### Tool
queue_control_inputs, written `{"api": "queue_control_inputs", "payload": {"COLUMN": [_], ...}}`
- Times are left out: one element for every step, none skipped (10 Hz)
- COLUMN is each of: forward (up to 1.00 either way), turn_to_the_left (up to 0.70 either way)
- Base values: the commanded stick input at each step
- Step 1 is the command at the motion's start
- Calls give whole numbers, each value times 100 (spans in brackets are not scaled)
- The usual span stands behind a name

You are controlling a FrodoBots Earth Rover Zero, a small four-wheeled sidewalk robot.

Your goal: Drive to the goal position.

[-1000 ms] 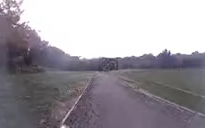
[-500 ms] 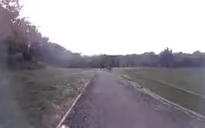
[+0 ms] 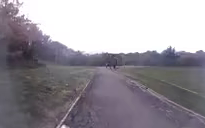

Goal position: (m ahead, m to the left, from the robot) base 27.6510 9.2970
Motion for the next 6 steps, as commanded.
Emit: {"api": "queue_control_inputs", "payload": {"forward": [70,70,70,70,70,70], "turn_to_the_left": [0,0,0,0,0,0]}}
